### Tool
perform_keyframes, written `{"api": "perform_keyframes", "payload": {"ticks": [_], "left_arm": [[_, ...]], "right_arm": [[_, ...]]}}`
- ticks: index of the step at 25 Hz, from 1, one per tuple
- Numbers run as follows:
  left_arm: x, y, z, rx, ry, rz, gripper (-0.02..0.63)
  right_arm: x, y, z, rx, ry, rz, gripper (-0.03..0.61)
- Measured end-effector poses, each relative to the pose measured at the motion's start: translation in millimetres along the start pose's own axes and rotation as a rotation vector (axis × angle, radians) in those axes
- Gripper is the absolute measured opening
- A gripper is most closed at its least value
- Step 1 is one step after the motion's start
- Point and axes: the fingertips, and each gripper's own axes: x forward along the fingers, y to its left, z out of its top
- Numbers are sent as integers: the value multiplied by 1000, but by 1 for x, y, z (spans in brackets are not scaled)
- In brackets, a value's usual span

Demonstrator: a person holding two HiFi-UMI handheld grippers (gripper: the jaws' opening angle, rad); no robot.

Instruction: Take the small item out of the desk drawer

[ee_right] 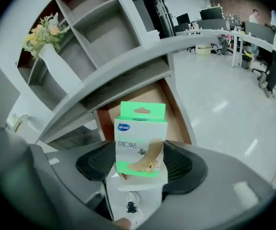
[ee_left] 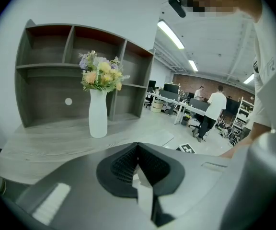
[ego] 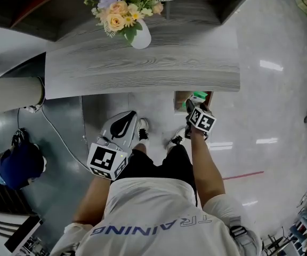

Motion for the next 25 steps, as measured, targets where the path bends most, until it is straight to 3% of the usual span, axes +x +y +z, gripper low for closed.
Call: {"api": "perform_keyframes", "payload": {"ticks": [5,12,25], "left_arm": [[2,-26,46,77,-86,-96,-8],[-5,-76,107,186,-208,-253,-8],[-52,-131,209,272,-433,-359,-8]], "right_arm": [[-78,12,30,-6,-135,30,324],[-229,59,98,-101,-421,83,324],[-458,129,191,-313,-895,88,324]]}}
